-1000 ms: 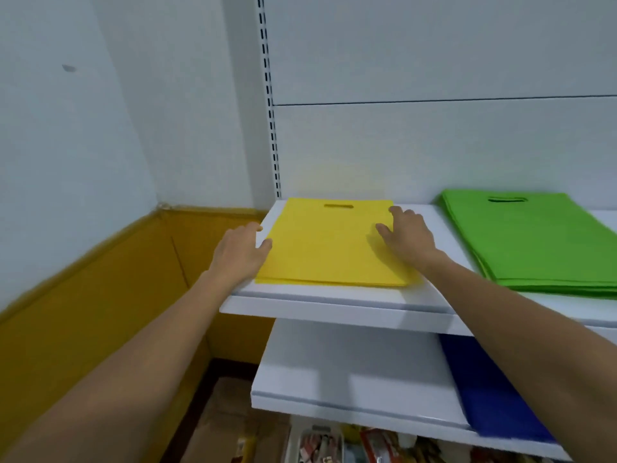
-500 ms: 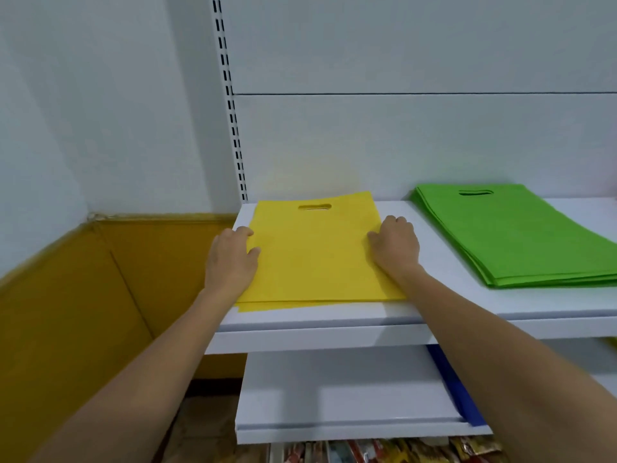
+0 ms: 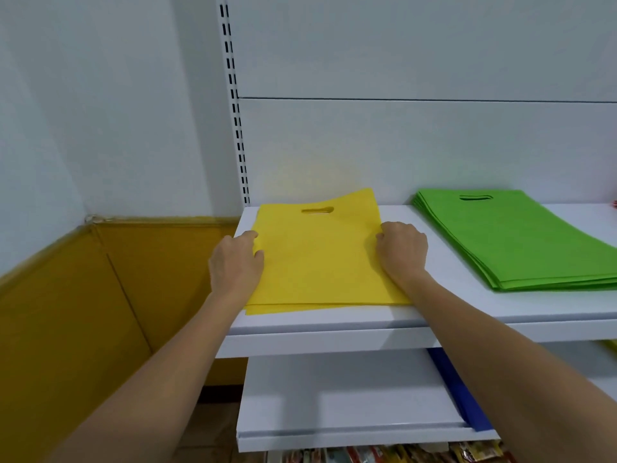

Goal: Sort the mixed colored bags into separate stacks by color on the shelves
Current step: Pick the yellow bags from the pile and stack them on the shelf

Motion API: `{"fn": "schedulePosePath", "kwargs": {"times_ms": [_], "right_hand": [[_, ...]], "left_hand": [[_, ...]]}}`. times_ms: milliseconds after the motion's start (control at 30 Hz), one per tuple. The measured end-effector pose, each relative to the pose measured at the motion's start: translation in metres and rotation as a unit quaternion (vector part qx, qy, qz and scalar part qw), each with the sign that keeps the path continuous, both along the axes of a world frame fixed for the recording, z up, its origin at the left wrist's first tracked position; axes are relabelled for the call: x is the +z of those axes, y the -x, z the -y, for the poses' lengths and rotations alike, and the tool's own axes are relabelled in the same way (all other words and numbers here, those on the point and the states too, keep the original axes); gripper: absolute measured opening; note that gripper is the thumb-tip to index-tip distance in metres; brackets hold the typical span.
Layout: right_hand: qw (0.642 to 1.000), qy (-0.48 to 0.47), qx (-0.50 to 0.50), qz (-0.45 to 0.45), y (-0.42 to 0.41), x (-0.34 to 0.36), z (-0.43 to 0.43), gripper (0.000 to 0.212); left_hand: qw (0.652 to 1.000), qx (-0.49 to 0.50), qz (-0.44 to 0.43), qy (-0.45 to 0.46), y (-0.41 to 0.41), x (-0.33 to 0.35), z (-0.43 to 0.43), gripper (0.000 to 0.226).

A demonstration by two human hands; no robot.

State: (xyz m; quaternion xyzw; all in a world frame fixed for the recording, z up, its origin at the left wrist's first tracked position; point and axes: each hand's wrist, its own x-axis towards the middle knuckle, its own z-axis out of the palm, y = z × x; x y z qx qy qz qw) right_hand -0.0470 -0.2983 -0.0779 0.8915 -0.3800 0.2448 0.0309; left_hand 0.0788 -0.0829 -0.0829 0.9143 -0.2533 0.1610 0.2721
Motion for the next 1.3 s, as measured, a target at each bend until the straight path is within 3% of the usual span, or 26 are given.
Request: {"fn": "schedulePosePath", "kwargs": {"times_ms": [133,267,467,633,733,800,967,1167,1300], "right_hand": [[0.999,-0.005,0.024,0.030,0.001,0.000,-0.001,0.021],[0.991,-0.059,0.087,0.088,0.002,0.003,-0.004,0.020],[0.987,-0.062,0.099,0.111,0.000,0.003,-0.003,0.018],[0.968,-0.152,0.136,0.145,-0.001,0.009,0.001,0.016],[0.953,-0.226,0.157,0.125,-0.002,0.023,0.004,0.046],[0.946,-0.251,0.155,0.131,-0.003,0.033,0.010,0.048],[0.954,-0.233,0.112,0.154,0.002,0.044,0.017,0.020],[0.969,-0.195,0.118,0.095,0.025,0.043,0.015,0.046],[0.984,-0.111,0.095,0.102,0.045,0.047,0.019,0.043]], "left_hand": [[1.000,-0.022,0.010,0.005,0.003,0.001,0.000,0.038],[0.992,0.011,-0.095,0.080,-0.002,0.002,-0.001,0.036],[0.970,0.003,-0.175,0.168,-0.005,0.004,-0.002,0.044],[0.956,-0.025,-0.238,0.172,-0.011,0.019,-0.008,0.043],[0.965,-0.028,-0.217,0.147,-0.012,0.031,-0.011,0.040],[0.967,-0.019,-0.219,0.129,-0.014,0.035,-0.011,0.035],[0.966,-0.040,-0.225,0.124,-0.008,0.036,-0.008,0.017],[0.976,-0.103,-0.189,0.043,0.010,0.037,-0.006,0.029],[0.978,-0.145,-0.142,0.057,0.024,0.041,0.000,0.032]]}}
